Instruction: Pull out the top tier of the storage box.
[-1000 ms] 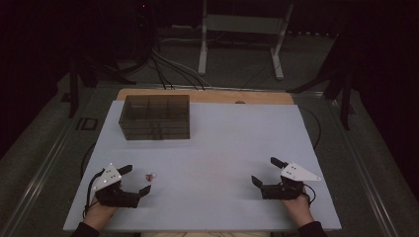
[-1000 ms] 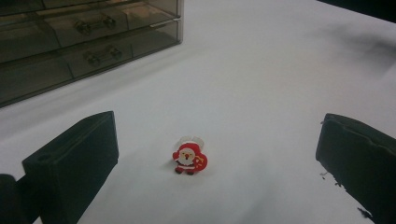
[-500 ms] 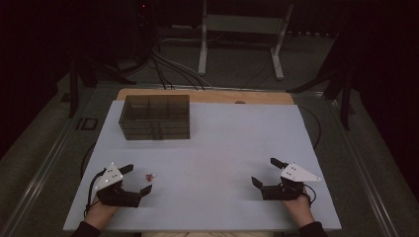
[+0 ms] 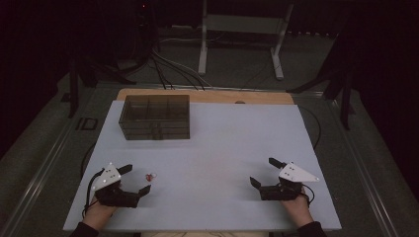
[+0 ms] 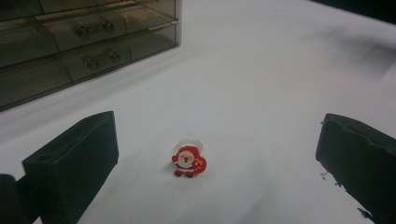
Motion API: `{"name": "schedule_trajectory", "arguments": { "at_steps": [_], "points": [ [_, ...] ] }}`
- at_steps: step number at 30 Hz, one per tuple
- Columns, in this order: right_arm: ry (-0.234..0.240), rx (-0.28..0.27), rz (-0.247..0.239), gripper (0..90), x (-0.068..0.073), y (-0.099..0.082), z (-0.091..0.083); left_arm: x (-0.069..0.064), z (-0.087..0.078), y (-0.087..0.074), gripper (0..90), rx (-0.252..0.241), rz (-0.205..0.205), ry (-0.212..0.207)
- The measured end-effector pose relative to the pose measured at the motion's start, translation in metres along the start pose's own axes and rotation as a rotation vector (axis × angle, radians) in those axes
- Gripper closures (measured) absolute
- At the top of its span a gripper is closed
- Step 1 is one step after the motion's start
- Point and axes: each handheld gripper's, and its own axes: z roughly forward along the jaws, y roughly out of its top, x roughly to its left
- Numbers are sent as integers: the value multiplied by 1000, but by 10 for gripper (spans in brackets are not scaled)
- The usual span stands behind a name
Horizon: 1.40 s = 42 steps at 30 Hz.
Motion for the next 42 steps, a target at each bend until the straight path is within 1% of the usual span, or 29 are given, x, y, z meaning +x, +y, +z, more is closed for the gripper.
{"name": "schedule_trajectory", "arguments": {
  "at_steps": [4,10,13,16,18,21,24,26,31,36,39,42],
  "points": [
    [6,-5,7,28,-1,0,0,-1,0,0,0,6,-2,-9],
    [7,-7,7,28,-1,0,0,-2,0,3,0,10,15,-8],
    [6,-6,8,28,-1,0,0,-3,-1,5,0,1,18,-16],
    [7,-8,4,28,0,1,0,-3,0,7,0,2,18,-21],
    [4,-5,3,29,1,1,0,-3,0,10,0,10,29,-25],
    [4,-4,6,29,2,1,0,-3,-2,17,0,-1,29,-33],
    [5,-3,4,28,2,1,1,-2,-4,22,0,2,45,-35],
    [5,-4,6,29,2,1,1,-1,-5,26,0,-4,43,-40],
    [4,-8,7,29,2,1,0,1,-8,31,0,-17,58,-45],
    [1,-5,2,29,3,1,0,2,-9,35,0,-18,89,-36],
    [0,-6,3,29,3,1,0,3,-10,37,0,-22,97,-34],
    [2,-4,1,29,4,1,0,5,-11,40,0,-16,108,-27]
  ]
}}
